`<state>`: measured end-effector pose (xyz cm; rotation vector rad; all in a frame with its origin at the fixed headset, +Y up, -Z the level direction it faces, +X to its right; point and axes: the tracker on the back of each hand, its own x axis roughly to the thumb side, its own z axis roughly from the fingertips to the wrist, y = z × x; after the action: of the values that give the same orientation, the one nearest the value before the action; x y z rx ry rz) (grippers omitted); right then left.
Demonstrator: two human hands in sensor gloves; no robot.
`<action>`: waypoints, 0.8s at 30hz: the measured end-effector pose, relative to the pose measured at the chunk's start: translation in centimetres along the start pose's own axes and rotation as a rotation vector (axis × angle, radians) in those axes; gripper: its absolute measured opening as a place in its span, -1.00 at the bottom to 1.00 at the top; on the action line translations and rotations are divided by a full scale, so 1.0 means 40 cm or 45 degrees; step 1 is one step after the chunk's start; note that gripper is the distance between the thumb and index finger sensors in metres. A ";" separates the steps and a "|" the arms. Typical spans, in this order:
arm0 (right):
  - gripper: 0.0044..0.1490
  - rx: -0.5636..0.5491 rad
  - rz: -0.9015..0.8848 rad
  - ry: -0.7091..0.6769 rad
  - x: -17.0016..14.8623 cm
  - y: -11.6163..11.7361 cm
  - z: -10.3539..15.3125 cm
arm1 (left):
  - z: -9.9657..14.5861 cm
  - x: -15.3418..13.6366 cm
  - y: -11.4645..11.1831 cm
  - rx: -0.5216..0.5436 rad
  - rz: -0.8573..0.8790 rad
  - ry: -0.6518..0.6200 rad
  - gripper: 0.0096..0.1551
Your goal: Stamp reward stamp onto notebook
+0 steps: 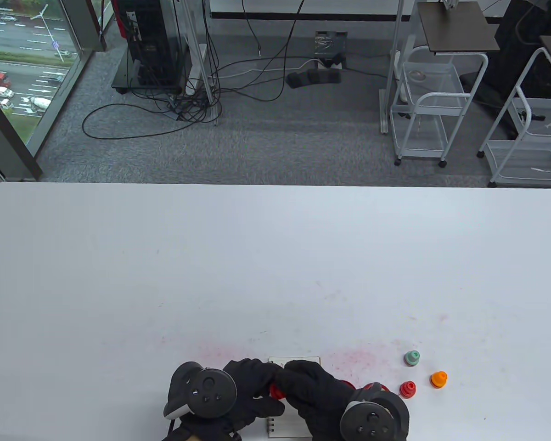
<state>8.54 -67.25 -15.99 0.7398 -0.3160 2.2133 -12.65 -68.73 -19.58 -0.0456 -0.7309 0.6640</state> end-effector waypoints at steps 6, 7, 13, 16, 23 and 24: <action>-0.51 -0.003 -0.006 0.006 -0.001 -0.003 0.000 | 0.001 0.000 0.000 0.004 0.011 -0.006 -0.17; -0.51 -0.005 -0.001 0.006 -0.001 -0.003 0.000 | 0.001 0.000 -0.001 0.000 0.009 -0.006 -0.17; -0.51 -0.007 0.005 0.005 -0.001 -0.001 0.000 | 0.001 -0.001 -0.002 -0.014 0.010 0.001 -0.16; -0.50 -0.038 0.005 0.018 -0.003 -0.008 0.000 | 0.000 -0.007 -0.002 -0.111 0.061 0.045 0.05; -0.49 -0.123 0.055 0.067 -0.032 -0.059 -0.004 | 0.015 -0.023 0.031 -0.001 -0.168 0.057 0.08; -0.49 -0.165 0.064 0.087 -0.041 -0.080 -0.004 | 0.019 -0.026 0.037 0.017 -0.193 0.060 0.08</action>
<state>11.71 -65.98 -17.13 0.5911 -0.4434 2.2363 -14.51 -68.28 -20.04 0.0060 -0.6776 0.5214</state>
